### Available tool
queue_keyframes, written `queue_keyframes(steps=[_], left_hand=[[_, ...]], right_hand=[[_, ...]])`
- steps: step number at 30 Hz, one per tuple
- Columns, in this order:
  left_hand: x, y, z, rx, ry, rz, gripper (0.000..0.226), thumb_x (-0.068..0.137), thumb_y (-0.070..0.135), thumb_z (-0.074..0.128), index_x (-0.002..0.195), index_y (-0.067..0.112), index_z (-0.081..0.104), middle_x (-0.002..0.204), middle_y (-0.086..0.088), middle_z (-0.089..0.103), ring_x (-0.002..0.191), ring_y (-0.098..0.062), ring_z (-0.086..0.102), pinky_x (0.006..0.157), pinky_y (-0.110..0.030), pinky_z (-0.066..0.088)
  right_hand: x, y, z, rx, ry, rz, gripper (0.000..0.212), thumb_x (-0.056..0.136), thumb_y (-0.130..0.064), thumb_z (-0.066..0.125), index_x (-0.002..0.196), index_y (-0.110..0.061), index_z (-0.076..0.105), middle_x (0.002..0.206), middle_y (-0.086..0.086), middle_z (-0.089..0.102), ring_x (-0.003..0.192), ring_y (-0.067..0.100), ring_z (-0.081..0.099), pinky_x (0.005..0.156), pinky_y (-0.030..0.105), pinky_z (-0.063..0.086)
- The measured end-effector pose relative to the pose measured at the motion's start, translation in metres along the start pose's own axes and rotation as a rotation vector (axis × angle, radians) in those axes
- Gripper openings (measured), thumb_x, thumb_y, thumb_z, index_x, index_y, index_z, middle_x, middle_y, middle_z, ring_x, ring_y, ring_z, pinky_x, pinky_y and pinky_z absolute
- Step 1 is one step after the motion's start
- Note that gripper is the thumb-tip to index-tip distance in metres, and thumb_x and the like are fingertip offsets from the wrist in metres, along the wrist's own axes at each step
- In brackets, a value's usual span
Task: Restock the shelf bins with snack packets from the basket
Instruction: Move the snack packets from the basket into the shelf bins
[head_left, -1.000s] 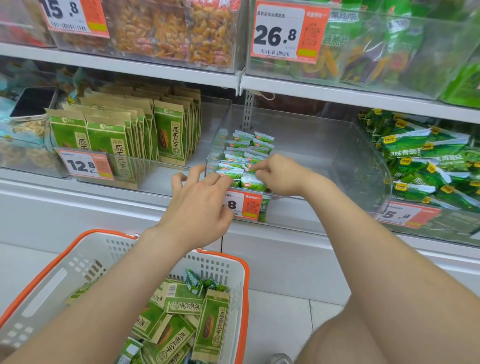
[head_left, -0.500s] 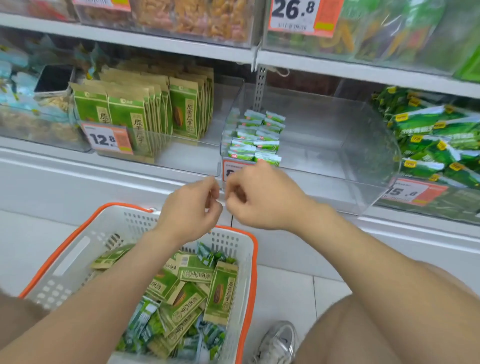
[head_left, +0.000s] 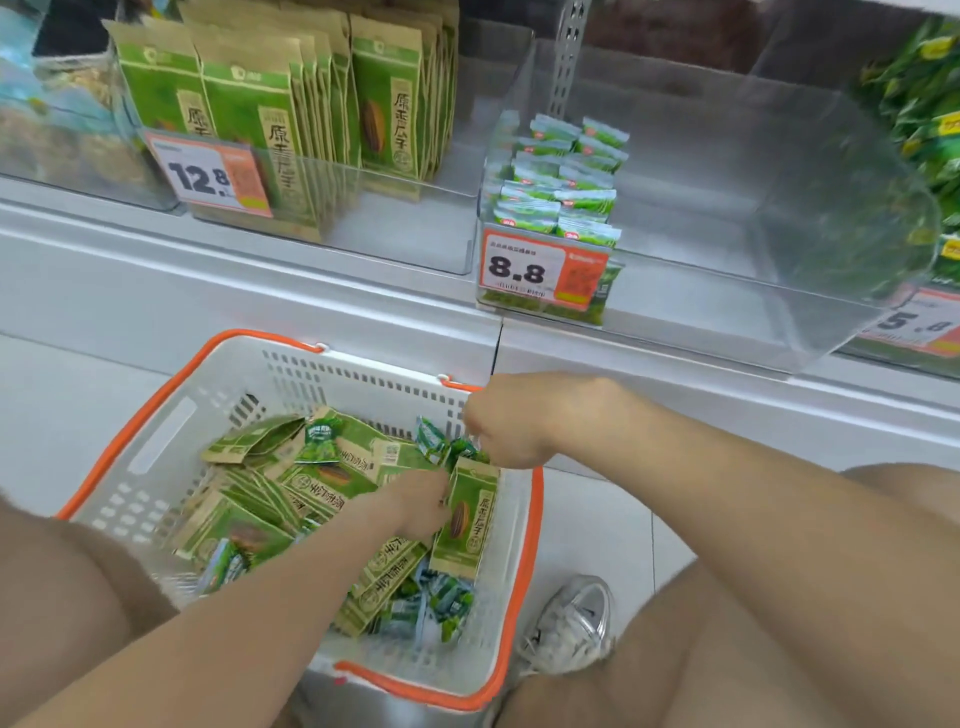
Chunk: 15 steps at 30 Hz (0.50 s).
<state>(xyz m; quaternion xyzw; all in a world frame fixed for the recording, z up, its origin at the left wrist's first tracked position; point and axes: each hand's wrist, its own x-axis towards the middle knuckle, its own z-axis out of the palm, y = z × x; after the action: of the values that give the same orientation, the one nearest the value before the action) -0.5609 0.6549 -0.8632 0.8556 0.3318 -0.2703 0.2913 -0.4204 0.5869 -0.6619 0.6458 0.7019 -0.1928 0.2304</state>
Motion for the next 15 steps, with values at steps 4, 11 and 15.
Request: queue_keyframes(steps=[4, 11, 15], left_hand=[[0.024, 0.008, 0.025, -0.192, -0.110, 0.042, 0.054, 0.102, 0.022, 0.058, 0.151, 0.016, 0.037, 0.129, -0.007, 0.059, 0.110, -0.024, 0.061, 0.091, -0.040, 0.054], [0.037, 0.017, 0.045, -0.260, 0.095, -0.007, 0.022, 0.102, 0.016, 0.062, 0.115, 0.022, 0.047, 0.119, -0.011, 0.045, 0.099, -0.028, 0.058, 0.090, -0.040, 0.051], [0.029, 0.018, 0.040, -0.289, 0.160, 0.025, 0.026, 0.098, 0.006, 0.064, 0.108, 0.020, 0.045, 0.110, -0.009, 0.051, 0.091, -0.024, 0.057, 0.075, -0.035, 0.048]], right_hand=[[0.012, 0.005, 0.001, -0.003, -0.001, -0.006, 0.022, 0.099, -0.016, 0.047, 0.114, -0.017, 0.063, 0.098, 0.005, 0.057, 0.082, 0.025, 0.063, 0.077, 0.043, 0.060], [0.016, 0.010, 0.008, 0.012, -0.006, 0.010, 0.028, 0.098, -0.017, 0.049, 0.122, -0.019, 0.064, 0.108, 0.004, 0.063, 0.078, 0.020, 0.063, 0.057, 0.030, 0.047], [0.014, 0.012, 0.009, 0.002, -0.028, 0.003, 0.034, 0.098, -0.021, 0.050, 0.129, -0.021, 0.064, 0.125, 0.008, 0.064, 0.094, 0.025, 0.068, 0.073, 0.036, 0.060]])
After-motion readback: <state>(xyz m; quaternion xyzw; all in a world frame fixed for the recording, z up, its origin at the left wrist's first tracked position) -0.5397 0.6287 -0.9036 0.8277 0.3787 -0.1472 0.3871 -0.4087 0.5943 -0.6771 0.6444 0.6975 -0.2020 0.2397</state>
